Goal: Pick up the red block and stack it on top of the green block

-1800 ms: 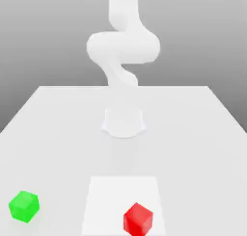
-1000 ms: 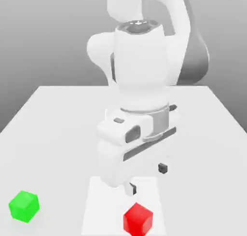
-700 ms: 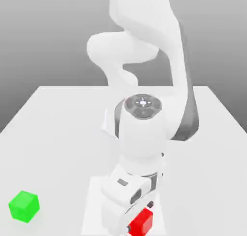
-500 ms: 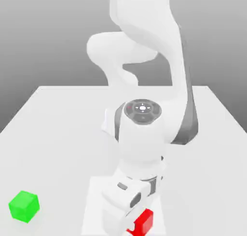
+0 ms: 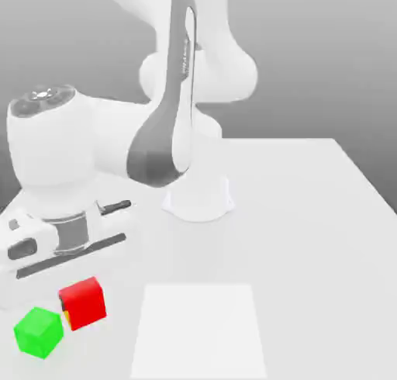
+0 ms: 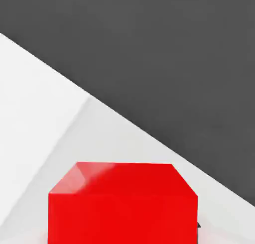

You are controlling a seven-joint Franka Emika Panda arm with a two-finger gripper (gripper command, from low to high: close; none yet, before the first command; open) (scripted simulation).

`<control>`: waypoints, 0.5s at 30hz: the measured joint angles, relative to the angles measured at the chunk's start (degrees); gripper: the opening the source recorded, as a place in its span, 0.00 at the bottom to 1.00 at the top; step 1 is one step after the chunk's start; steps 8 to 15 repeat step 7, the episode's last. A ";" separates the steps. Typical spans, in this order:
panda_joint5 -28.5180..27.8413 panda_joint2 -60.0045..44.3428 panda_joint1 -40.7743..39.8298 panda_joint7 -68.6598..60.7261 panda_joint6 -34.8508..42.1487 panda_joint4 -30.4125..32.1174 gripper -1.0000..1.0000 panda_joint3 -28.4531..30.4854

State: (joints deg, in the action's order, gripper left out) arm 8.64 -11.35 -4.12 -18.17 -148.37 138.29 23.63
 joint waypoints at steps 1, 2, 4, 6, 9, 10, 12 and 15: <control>1.44 -1.50 -1.24 -1.43 -1.08 -0.28 0.00 -0.21; 3.01 -3.27 -2.30 -2.75 -2.48 -0.51 0.00 -0.89; 6.31 -7.16 -4.29 -5.26 -5.67 -0.85 1.00 -2.96; 6.31 -7.16 -4.29 -5.26 -5.67 -0.85 1.00 -2.96; 6.31 -7.16 -4.29 -5.26 -5.67 -0.85 1.00 -2.96; 6.31 -7.16 -4.29 -5.26 -5.67 -0.85 1.00 -2.96; 6.31 -7.16 -4.29 -5.26 -5.67 -0.85 1.00 -2.96; 6.31 -7.16 -4.29 -5.26 -5.67 -0.85 1.00 -2.96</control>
